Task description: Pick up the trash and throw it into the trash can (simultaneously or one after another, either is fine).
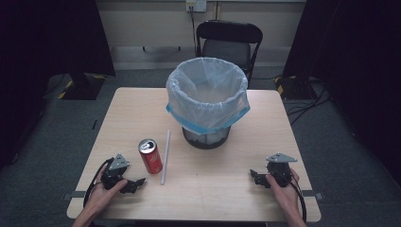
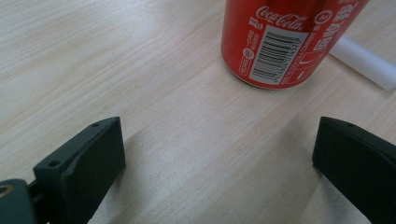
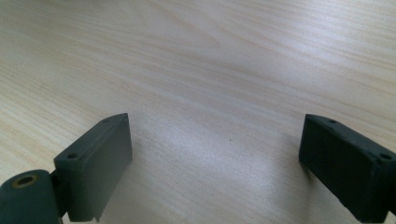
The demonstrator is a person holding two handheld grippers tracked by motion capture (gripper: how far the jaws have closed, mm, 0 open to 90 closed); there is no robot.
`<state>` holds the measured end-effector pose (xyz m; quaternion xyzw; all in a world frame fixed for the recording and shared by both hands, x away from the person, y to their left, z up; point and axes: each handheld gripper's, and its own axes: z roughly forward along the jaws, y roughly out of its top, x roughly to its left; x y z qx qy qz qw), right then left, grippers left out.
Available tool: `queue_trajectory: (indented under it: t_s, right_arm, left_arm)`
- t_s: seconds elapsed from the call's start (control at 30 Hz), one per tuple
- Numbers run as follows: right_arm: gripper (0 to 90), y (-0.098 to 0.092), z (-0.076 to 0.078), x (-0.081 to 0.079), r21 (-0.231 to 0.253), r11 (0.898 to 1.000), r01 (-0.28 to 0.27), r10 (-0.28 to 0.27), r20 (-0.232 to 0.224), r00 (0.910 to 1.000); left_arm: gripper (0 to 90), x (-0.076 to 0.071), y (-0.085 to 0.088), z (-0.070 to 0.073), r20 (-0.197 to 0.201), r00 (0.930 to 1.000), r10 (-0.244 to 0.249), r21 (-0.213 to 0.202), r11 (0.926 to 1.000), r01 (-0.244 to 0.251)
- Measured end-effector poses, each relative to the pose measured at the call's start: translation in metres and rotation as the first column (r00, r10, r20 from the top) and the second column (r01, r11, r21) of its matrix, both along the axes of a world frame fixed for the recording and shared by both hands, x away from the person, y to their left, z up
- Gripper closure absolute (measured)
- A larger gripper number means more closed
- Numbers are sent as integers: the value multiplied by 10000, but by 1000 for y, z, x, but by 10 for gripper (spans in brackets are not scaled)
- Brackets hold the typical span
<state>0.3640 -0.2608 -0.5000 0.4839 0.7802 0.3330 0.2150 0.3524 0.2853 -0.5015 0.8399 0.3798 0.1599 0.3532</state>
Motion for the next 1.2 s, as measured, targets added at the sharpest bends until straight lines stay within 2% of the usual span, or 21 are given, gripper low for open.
queue_trajectory:
  t_s: [0.3,0.43,0.53,0.63,0.7,0.73,0.8,0.9,1.2]
  right_arm:
    - [88,0,0,0,9,10000,9,-9,-2,10000]
    - [88,0,0,0,7,10000,8,-8,-3,10000]
    - [88,0,0,0,0,10000,3,-3,-4,10000]
    - [88,0,0,0,9,10000,9,-9,-8,10000]
    - [88,0,0,0,11,10000,11,-11,-10,10000]
    - [87,0,0,0,5,10000,0,0,-2,10000]
    - [88,0,0,0,6,10000,6,-6,-3,10000]
    - [88,0,0,0,-1,10000,-1,1,-3,10000]
    - [88,0,0,0,2,10000,1,-1,-7,10000]
  left_arm:
    - [28,-1,0,0,15,10000,14,-43,10000,-14]
    - [78,-2,2,2,54,10000,54,-43,10000,-53]
    - [184,-3,3,4,84,9999,69,-179,9998,-67]
    - [163,-4,4,7,149,9999,-67,-252,9997,71]
    - [160,-5,4,10,225,9997,-119,-384,9992,128]
    - [160,-6,3,10,140,9998,-110,-641,9979,118]
    - [160,-7,2,12,200,9994,-277,-669,9973,289]
    - [165,-8,0,15,141,9992,-365,-1070,9935,378]
    - [165,-9,-9,23,619,9969,-480,-1594,9856,574]
